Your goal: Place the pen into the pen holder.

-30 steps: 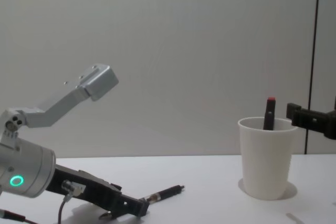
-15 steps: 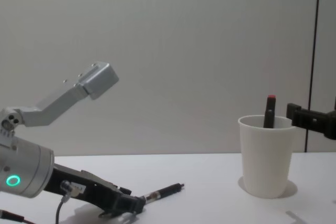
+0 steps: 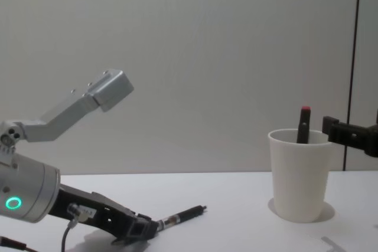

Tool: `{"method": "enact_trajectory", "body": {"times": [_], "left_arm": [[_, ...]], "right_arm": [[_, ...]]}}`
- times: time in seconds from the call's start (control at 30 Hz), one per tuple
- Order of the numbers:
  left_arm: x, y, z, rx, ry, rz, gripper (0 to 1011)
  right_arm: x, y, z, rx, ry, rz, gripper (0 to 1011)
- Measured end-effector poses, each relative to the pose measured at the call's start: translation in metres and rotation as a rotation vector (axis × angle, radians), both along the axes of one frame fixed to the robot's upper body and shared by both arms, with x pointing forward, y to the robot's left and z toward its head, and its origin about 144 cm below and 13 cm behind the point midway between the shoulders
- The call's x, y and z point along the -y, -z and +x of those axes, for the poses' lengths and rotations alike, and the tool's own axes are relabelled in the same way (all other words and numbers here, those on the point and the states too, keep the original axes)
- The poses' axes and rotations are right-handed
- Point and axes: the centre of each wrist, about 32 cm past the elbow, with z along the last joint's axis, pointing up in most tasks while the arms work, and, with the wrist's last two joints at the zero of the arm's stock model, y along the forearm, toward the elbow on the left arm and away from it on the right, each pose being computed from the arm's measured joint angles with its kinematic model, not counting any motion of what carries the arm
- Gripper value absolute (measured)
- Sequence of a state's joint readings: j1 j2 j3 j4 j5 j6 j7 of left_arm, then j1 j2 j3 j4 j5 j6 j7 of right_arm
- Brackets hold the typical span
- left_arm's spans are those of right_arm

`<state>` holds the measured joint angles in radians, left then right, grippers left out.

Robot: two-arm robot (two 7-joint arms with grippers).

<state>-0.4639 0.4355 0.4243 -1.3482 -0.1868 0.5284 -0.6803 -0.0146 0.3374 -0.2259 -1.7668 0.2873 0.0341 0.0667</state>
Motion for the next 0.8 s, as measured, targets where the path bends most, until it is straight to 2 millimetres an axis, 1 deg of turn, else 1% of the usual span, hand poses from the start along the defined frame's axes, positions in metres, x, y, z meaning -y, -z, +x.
{"method": "enact_trajectory", "body": {"times": [0.43, 0.8], "left_arm": [[0.0003, 0.0005, -0.0018, 0.022, -0.004, -0.014, 125], [-0.0001, 0.0041, -0.0094, 0.133, -0.041, -0.075, 125]], "right_arm": [[0.0, 0.0, 0.0, 0.0, 0.0, 0.0, 1001], [0.0, 0.0, 0.0, 0.0, 0.0, 0.0, 1001]]}}
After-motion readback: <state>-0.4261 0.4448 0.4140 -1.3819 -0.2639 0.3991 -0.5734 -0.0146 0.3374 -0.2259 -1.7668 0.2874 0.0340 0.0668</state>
